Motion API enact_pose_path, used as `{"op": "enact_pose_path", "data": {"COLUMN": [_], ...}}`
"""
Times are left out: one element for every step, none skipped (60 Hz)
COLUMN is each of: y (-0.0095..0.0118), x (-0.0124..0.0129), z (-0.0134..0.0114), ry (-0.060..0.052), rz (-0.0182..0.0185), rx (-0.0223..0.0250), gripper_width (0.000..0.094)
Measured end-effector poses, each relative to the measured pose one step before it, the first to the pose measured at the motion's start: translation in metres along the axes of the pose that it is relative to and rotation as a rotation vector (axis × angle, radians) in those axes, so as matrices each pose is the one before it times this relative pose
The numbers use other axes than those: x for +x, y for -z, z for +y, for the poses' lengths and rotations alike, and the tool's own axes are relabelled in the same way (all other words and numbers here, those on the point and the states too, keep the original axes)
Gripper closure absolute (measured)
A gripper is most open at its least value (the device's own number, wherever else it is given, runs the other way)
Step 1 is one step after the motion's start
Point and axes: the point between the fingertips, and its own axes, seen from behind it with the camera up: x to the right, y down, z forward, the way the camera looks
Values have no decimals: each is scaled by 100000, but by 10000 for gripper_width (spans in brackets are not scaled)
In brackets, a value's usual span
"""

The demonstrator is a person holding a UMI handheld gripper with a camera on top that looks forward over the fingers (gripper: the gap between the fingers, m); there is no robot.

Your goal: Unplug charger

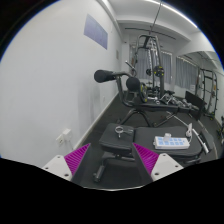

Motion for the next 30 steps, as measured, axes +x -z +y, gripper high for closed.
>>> {"op": "enact_pose_path", "data": {"y": [-51, -66, -91, -131, -151, -161, -167, -167, 89, -60, -146, -131, -178, -152, -206, -200, -143, -287, -82, -68, -104, 213, -165, -123, -144, -108, -178, -150, -184, -128], "x": [233, 282, 313, 369, 426, 592, 597, 722, 36, 1880, 688, 582, 556, 538, 581, 600, 653, 939, 697, 688, 666, 935, 610, 603, 638, 618, 645, 662, 655, 735], "z": [25, 57, 74, 69, 73, 92, 82, 95, 186, 398, 177, 136, 129, 130, 133, 146, 152, 27, 210, 185, 188, 260, 213, 162, 157, 128, 159, 118, 113, 99], "ry": [-99, -300, -470, -434, -349, -252, -176, -105, -25, -47, -60, -38, -7, 25, 67, 79, 100, 49, 35, -34, -155, -226, -299, -306, -295, -173, -76, -1, 52, 67], "rz": [511, 523, 459, 401, 395, 542, 633, 802, 1131, 503, 920, 877, 762, 718, 797, 927, 1071, 1036, 968, 881, 817, 510, 680, 613, 636, 631, 702, 784, 797, 784], "rx": [-93, -205, -261, -301, -244, -213, -145, -129, -98, -36, -174, -135, -113, -129, -126, -163, -208, -265, -176, -192, -207, -223, -222, -199, -129, -157, -127, -88, 7, -26], "gripper_width": [81, 80, 79, 80, 82, 80, 81, 80, 79, 80, 80, 81, 81, 81, 81, 82, 82, 81, 81, 83, 81, 81, 81, 81, 79, 80, 81, 81, 78, 80]}}
